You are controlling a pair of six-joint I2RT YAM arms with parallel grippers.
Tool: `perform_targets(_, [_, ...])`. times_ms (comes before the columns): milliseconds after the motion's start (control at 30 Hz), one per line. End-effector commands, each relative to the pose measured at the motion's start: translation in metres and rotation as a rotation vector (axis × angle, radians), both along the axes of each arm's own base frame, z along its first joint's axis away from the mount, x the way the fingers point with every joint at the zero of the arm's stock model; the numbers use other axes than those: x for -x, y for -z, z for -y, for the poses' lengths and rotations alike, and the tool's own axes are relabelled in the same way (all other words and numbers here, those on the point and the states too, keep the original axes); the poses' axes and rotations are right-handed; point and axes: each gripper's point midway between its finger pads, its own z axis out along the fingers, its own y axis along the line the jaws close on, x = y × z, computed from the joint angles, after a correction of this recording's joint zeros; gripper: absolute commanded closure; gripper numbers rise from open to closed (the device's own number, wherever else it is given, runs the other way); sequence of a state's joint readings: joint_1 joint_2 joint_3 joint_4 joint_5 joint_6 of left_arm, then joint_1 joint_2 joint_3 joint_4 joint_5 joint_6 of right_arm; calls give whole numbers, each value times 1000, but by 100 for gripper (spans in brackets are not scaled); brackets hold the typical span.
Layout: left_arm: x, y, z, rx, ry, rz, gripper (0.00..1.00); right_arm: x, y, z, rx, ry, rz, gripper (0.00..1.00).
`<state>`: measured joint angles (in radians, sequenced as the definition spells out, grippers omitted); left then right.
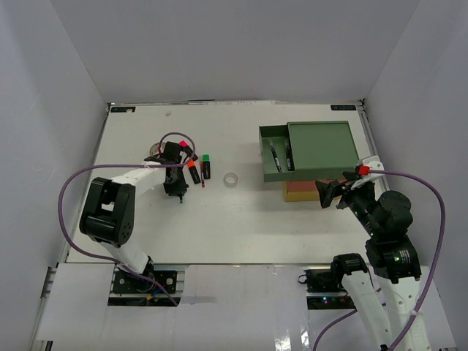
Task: Sort the stationery into containers
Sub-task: Pick up the pen from the center of the board, then place the pen in the drawer.
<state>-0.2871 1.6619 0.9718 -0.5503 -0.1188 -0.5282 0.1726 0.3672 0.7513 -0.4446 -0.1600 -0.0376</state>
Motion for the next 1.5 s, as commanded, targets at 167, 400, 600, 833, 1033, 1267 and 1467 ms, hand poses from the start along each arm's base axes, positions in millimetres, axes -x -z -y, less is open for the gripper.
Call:
perform_targets(167, [-1, -16, 24, 79, 48, 29, 93, -3, -6, -3, 3, -14, 46, 10])
perform_targets(400, [-20, -114, 49, 222, 63, 240, 98, -1, -8, -2, 2, -14, 50, 10])
perform_targets(600, [-12, -238, 133, 500, 201, 443, 97, -1, -9, -3, 1, -15, 55, 10])
perform_targets(833, [5, -297, 232, 715, 344, 492, 95, 0, -9, -3, -2, -18, 55, 10])
perform_targets(1033, [5, -302, 297, 763, 421, 491, 88, 0, -7, -2, -2, -10, 55, 10])
perform_targets(1267, [-4, -294, 316, 735, 423, 499, 55, 2, -9, 1, 2, 3, 66, 10])
perform_targets(1467, [-12, -298, 287, 610, 378, 577, 31, 1, -7, 0, 3, -1, 62, 10])
